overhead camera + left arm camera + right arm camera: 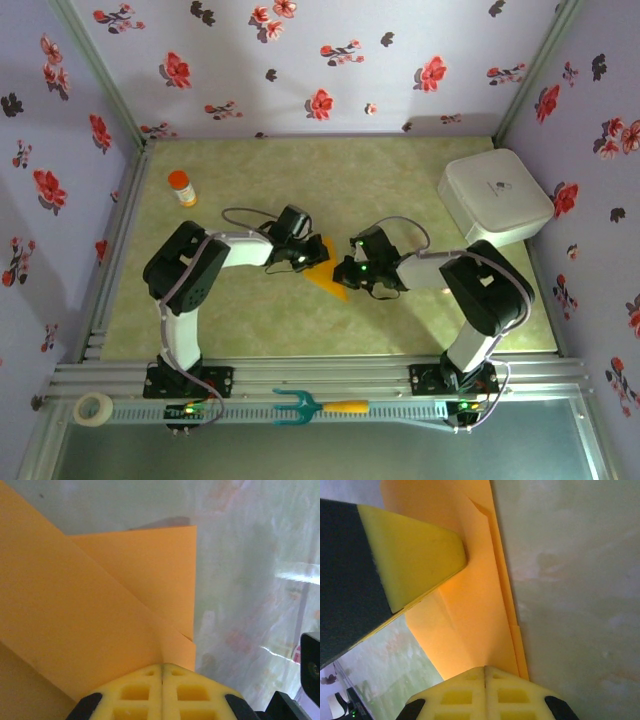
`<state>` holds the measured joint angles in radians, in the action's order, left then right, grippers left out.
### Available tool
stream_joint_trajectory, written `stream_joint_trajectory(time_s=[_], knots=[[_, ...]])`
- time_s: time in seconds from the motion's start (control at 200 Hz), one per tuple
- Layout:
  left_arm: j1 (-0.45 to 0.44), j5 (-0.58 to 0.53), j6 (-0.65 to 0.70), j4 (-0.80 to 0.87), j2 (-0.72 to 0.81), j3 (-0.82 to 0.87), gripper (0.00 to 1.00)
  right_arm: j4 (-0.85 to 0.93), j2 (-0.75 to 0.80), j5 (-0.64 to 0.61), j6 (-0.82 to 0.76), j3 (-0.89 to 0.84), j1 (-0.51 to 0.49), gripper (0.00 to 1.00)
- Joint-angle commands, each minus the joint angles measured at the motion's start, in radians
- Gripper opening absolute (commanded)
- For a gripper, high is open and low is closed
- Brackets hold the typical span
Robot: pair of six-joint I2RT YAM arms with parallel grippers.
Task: Fold a paper plane with a square sheet of paper (pick it up from the middle)
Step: Fourth fold the wing at the center of the table.
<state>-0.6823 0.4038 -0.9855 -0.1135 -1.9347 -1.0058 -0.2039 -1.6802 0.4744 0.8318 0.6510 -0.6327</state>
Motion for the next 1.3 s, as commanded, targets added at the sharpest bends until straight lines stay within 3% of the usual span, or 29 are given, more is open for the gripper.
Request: stream_joint_trajectory(time_s=[0.0,0.165,0.32,0.53,1.055,1.235,1.295], knots=[[0.004,-0.038,-0.015,0.008,-0.051,0.045,0.00,0.136,0.046,-0.009,0.007,-0.003,0.002,0.00],[0.005,-0.044,-0.017,0.007,-0.047,0.056,0.00,0.138,0.097,0.006,-0.006,0.033,0.000,0.01],[0.007,-0.042,-0.015,0.009,-0.048,0.053,0.00,0.083,0.010,0.074,0.007,0.070,-0.012,0.02],[0.007,-0.045,-0.016,0.009,-0.041,0.058,0.00,0.086,-0.037,0.047,0.003,0.008,-0.014,0.03],[0.024,-0.045,-0.027,-0.001,-0.029,0.079,0.00,0.083,0.260,0.010,0.079,-0.284,-0.011,0.04],[0.024,-0.044,-0.055,-0.022,-0.010,0.095,0.00,0.190,0.382,-0.048,0.078,-0.231,-0.007,0.05],[0.024,-0.044,-0.081,-0.050,0.007,0.114,0.00,0.208,0.403,-0.073,0.102,-0.207,-0.005,0.13]])
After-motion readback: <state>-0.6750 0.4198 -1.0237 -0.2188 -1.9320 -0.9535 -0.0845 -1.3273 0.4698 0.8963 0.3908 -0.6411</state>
